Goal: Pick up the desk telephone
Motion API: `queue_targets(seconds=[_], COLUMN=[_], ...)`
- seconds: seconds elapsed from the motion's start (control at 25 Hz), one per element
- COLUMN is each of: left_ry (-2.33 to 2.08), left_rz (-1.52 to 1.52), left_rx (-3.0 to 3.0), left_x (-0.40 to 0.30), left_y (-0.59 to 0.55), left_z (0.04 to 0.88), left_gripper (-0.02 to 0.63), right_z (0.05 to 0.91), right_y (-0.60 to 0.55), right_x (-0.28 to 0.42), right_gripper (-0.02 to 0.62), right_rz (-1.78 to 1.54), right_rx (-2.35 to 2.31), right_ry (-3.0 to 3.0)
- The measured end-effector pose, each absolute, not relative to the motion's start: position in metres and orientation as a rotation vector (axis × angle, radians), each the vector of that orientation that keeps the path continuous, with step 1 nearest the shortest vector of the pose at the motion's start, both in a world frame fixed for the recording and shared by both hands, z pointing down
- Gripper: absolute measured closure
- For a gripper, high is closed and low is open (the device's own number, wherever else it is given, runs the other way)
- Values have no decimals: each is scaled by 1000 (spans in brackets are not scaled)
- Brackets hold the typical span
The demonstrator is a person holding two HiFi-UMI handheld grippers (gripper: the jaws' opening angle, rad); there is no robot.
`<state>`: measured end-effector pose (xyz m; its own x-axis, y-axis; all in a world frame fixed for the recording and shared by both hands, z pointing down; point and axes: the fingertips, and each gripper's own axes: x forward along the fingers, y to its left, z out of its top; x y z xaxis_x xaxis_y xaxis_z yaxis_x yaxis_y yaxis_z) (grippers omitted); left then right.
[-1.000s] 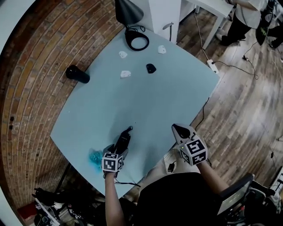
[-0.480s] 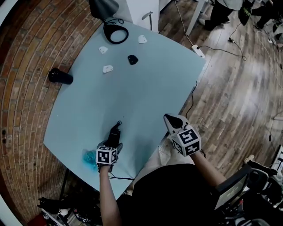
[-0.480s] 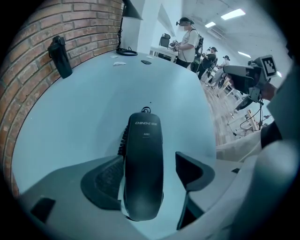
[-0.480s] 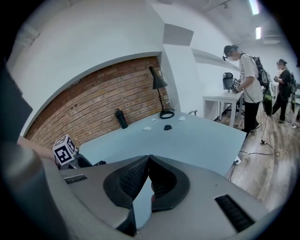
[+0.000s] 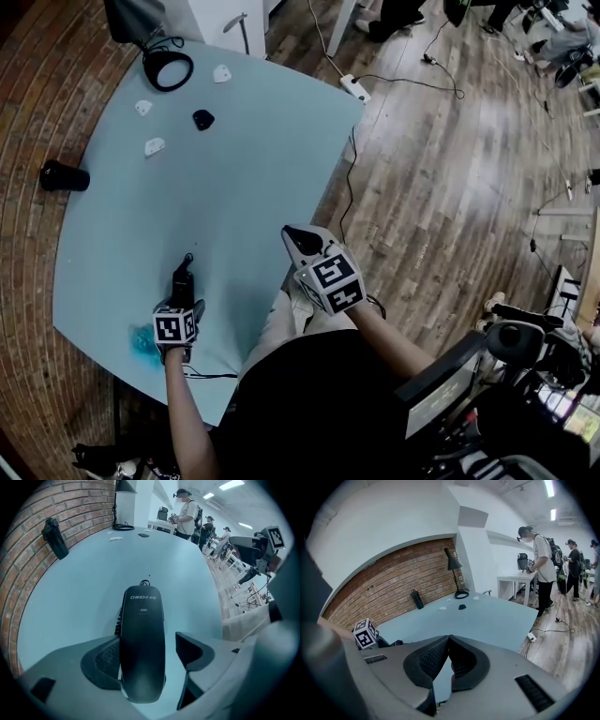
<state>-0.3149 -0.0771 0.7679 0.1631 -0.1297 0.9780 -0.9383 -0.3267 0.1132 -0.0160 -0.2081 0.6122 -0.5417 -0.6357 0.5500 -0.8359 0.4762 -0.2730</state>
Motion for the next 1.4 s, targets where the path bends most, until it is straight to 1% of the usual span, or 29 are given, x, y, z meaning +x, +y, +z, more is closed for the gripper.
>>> queue_targets(seconds=[0.16, 0.32, 0.52, 0.6, 0.84, 1.0, 1.4], left_ry=[-1027, -1027, -906, -877, -881, -869, -827], left_rz=[1335, 1414, 1493, 1527, 1520, 1494, 1557], left_rx=[1637, 1643, 1650, 1655, 1653, 1696, 1634], left_x=[-314, -312, -307, -300, -301, -290, -303], left_y=[-75, -73, -68, -63, -61, -70, -68], left_z=[769, 769, 785, 787, 789, 786, 792], left_gripper=[240, 275, 281, 270, 273, 273, 291], right_z=[612, 614, 618, 617, 626, 631, 637], right_y=[-207, -203, -202, -201, -198, -197, -197], right_x=[-10, -7, -9, -4, 0, -3, -6], right_gripper=[584, 583, 583, 584, 583, 583, 584], right_rz=[746, 754, 754, 754, 769, 785, 791], right_rx=[1248, 1246, 1248, 1253, 1245, 1226, 1204], right_ry=[-2346, -2339, -2331, -2326, -2300, -2289, -2268])
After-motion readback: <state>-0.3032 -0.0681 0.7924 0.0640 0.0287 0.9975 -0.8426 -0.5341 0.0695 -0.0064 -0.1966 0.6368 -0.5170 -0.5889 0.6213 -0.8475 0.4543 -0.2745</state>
